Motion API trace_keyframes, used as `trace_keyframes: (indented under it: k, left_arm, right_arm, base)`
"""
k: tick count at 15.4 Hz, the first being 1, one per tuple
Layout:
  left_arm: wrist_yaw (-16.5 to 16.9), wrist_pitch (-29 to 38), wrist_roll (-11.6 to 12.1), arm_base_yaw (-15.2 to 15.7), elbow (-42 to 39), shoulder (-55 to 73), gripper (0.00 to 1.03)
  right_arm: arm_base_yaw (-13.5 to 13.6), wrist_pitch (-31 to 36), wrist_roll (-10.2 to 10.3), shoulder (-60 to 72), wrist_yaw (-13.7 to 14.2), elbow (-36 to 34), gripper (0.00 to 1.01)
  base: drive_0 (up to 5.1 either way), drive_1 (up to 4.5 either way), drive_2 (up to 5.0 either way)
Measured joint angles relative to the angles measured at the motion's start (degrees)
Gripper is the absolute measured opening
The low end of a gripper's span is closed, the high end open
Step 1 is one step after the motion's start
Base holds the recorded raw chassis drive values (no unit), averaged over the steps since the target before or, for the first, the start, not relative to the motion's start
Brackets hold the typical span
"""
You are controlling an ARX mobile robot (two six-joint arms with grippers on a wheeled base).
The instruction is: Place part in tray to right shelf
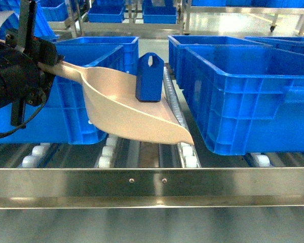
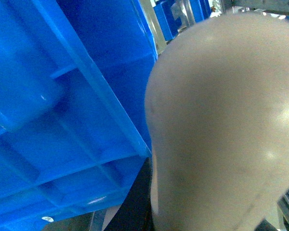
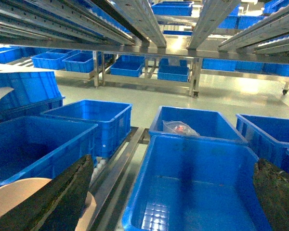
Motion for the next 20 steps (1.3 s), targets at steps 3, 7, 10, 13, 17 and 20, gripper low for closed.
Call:
trace_keyframes:
  k: [3, 7, 10, 13, 17, 20]
  left_arm:
    - [0.92, 3.43, 0.26, 0.72, 0.15, -2.08, 0.16]
    - [0.13, 3.74, -1.01, 1.60, 4.48, -9.49, 0.16]
    - [-3.30, -3.61, -1.57, 5.05, 5.53, -11.63, 0.16]
    - [-15.52, -14.03, 3.96, 11.91, 9.07, -15.23, 0.16]
    - [-35.76, -16.09, 22.53, 11.17, 13.16, -16.33, 0.16]
    - [-36.06, -15.91, 25.59, 9.73, 13.33, -16.33, 0.16]
  right_arm:
    - [0.00, 0.00, 0.00, 0.00, 0.00, 0.00, 0.98]
    - [0.00, -0.02, 0.00, 0.00, 0.00, 0.00, 0.98]
    - [0.00, 0.00, 0.00, 0.00, 0.00, 0.00, 0.98]
    - [0.00, 0.04, 0.00, 0.00, 0.00, 0.00, 0.98]
    - [0.00, 0.00, 0.00, 0.00, 0.00, 0.00, 0.98]
    - [0.00, -0.02, -0.02, 0.00, 0.00, 0.00, 0.98]
  base:
    - [0.0, 0.00, 0.0]
    - [0.0, 0.00, 0.0]
    - [0.0, 0.00, 0.0]
    - [0.0, 0.00, 0.0]
    - [0.0, 0.00, 0.0]
    - [0.0, 0.00, 0.0]
